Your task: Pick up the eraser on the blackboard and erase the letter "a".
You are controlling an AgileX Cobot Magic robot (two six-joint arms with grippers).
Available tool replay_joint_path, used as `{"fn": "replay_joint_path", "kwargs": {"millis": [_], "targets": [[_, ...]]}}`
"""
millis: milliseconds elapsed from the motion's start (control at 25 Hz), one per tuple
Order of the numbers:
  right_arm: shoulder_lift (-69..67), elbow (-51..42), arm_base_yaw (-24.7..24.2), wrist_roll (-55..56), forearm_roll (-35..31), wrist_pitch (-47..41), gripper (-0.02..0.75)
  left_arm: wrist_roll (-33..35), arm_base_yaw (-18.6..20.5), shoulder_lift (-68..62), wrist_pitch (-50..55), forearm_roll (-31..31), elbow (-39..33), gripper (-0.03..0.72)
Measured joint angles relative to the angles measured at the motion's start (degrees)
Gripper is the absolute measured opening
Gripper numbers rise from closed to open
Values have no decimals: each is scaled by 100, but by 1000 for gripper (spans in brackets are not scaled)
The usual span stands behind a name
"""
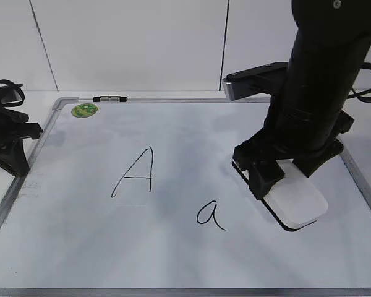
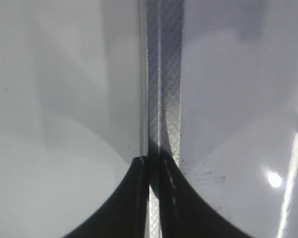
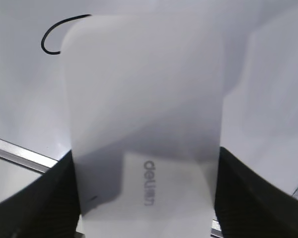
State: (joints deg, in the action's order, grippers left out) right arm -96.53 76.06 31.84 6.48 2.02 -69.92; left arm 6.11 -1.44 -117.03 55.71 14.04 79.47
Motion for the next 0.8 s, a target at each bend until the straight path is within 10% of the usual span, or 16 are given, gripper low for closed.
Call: {"fn": "replay_joint_path", "kwargs": {"millis": [800], "targets": [[-1266,207,0,-98,-90,479,544,0,0,0,0,23,0,18]]}}
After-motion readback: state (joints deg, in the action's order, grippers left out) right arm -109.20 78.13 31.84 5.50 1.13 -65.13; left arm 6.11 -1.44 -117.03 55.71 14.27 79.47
